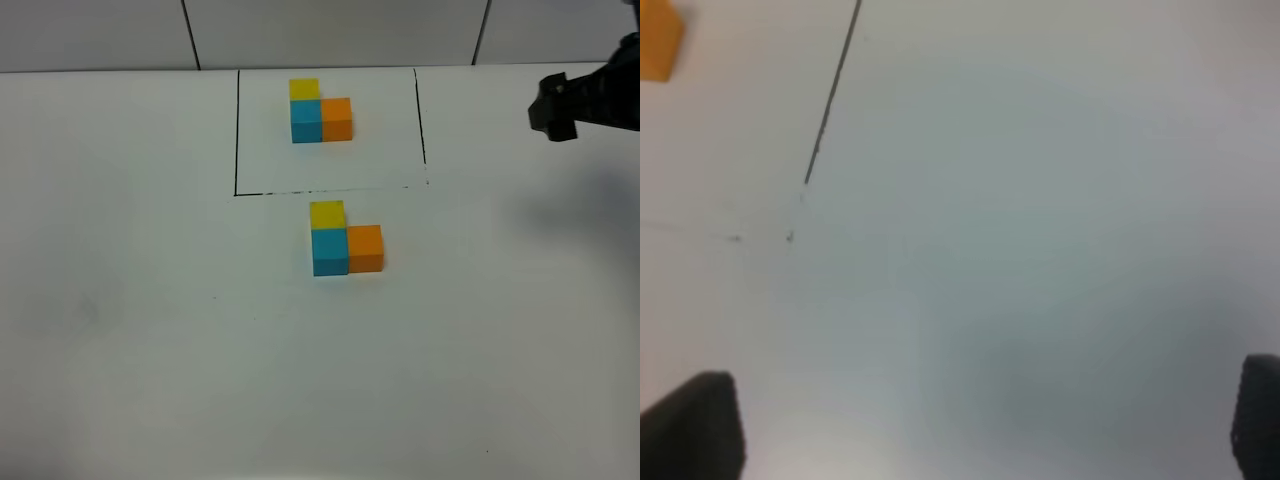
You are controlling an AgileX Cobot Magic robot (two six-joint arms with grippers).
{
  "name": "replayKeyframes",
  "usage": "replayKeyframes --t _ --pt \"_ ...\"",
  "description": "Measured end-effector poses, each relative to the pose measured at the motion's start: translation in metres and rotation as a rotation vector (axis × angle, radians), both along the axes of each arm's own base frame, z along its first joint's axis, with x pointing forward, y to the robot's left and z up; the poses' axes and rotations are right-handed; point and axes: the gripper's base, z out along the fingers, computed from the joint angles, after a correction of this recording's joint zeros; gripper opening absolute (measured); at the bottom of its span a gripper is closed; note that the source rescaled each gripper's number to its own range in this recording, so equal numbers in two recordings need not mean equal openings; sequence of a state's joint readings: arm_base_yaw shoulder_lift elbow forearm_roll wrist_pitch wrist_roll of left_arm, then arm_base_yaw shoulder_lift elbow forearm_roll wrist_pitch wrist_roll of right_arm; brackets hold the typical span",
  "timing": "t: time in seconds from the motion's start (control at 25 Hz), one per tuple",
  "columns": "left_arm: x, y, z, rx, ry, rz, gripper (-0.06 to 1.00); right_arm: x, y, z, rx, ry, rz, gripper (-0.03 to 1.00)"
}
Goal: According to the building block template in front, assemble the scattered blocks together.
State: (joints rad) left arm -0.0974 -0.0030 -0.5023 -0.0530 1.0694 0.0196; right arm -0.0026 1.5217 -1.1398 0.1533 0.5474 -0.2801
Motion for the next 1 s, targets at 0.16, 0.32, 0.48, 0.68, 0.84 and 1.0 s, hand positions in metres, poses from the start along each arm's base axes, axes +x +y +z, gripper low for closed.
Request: replayKeyframes --t 0.16,0.32,0.48,0.68,0.84,1.0 --pt "0.0 0.0 0.0 0.0 0.0 0.0 0.48 -0.054 -0.002 0.022 0.011 -0.07 -0.041 0.97" --pt "0.0 0.0 0.0 0.0 0.0 0.0 0.48 -0.104 -0.003 0.033 0.041 -0.133 -0.081 0.97" --pt "0.0 0.0 0.0 0.0 0.0 0.0 0.48 -0.154 -0.002 0.034 0.063 -0.165 -0.093 0.97" --pt "0.0 0.0 0.0 0.0 0.0 0.0 0.48 -0.21 -0.001 0.028 0.065 -0.19 -0.088 0.97" --pt "0.0 0.0 0.0 0.0 0.0 0.0 0.48 -0.25 -0.001 0.027 0.075 -0.214 -0.085 0.97" --pt "0.0 0.0 0.0 0.0 0.0 0.0 0.48 -0.284 0.0 0.029 0.101 -0.263 -0.094 0.97"
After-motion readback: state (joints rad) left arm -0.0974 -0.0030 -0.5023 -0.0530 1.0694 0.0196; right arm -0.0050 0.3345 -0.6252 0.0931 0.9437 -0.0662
